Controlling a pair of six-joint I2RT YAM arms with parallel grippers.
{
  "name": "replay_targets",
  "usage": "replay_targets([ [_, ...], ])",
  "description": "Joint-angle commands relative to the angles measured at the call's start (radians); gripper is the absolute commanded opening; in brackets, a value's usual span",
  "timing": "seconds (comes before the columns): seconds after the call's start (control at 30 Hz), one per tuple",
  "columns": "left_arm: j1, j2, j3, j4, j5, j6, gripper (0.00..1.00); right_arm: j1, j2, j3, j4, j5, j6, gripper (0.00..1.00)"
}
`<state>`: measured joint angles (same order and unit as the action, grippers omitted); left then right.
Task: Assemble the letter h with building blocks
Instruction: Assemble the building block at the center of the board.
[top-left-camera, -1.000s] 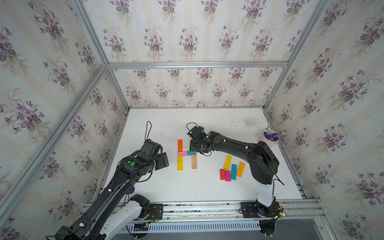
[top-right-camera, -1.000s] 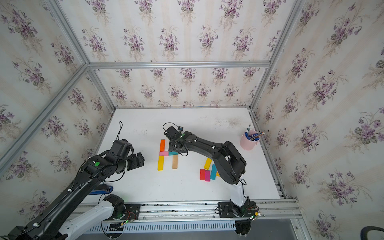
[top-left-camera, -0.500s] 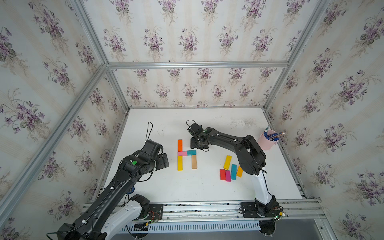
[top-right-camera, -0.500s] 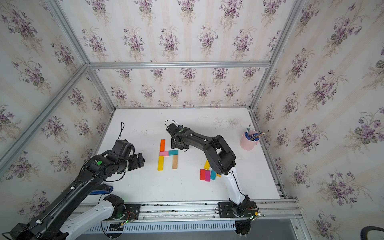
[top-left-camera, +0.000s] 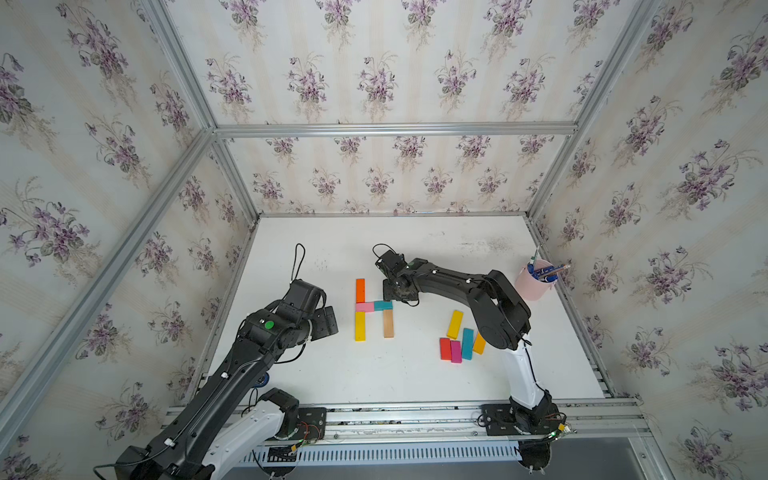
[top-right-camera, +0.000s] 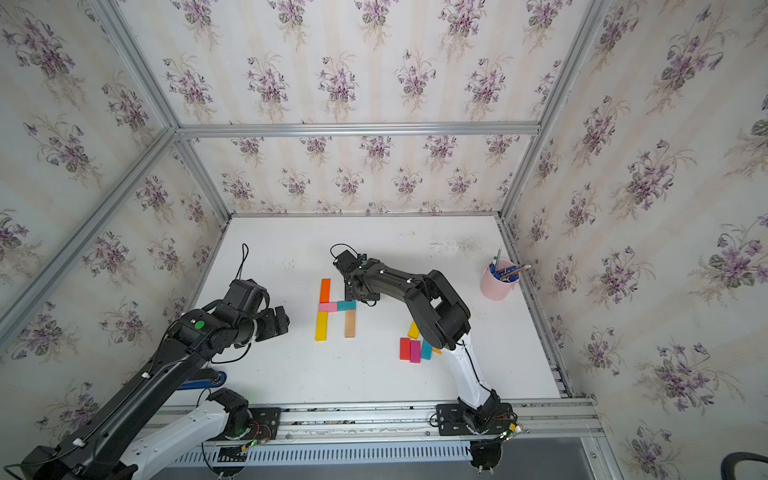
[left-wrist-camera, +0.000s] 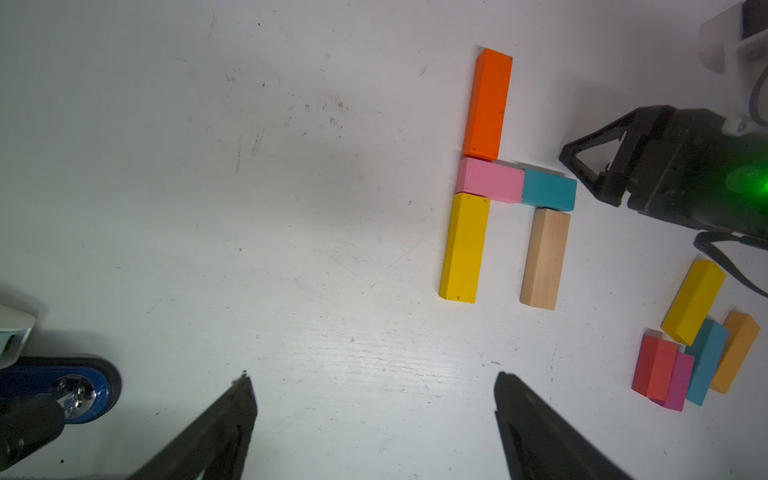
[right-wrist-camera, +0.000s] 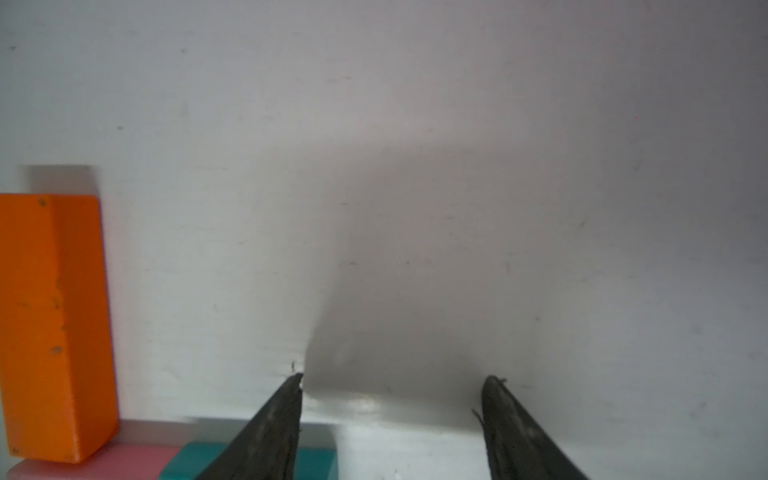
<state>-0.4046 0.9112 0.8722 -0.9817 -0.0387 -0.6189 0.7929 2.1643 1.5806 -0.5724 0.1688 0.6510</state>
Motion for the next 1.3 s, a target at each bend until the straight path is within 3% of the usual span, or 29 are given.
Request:
replay_targets([
  [0.0, 0.003, 0.005, 0.006, 0.014, 0.000, 0.008, 0.92, 0.002, -0.003, -0.017, -0.019, -0.019, 0.005, 0.68],
  [1.27, 0.012, 0.014, -0.007, 0.028, 0.008, 0.007, 0.92, 0.020, -0.032, -0.036, -0.040, -0.012, 0.013, 0.67],
])
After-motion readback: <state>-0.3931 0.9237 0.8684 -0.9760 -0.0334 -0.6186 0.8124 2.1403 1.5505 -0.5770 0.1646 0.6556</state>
